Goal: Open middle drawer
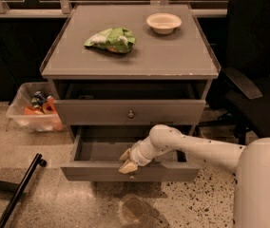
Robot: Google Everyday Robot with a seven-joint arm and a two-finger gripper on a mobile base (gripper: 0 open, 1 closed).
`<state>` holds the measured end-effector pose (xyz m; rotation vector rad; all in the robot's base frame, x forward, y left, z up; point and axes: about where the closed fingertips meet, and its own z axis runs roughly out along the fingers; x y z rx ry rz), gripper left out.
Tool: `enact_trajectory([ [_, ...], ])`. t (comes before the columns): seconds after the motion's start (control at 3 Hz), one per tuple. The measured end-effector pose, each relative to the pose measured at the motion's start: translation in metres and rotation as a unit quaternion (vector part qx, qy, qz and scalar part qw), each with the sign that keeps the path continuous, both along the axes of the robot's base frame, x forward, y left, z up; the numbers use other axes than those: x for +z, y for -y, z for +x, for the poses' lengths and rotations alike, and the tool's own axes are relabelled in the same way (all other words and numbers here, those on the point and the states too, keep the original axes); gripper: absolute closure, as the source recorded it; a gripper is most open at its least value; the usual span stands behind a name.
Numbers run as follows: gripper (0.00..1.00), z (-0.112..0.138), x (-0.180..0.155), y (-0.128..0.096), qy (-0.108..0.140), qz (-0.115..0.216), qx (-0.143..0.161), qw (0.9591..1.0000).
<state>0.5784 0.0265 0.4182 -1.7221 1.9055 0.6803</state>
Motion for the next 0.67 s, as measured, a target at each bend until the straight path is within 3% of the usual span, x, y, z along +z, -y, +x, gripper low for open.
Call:
enact_trajectory([
  [0.33, 0.16, 0.000, 0.000, 0.000, 0.000, 0.000, 0.000, 1.0000],
  [0.67, 0.00, -0.003, -0.011, -0.008, -0.017, -0.005, 0.018, 0.9997],
])
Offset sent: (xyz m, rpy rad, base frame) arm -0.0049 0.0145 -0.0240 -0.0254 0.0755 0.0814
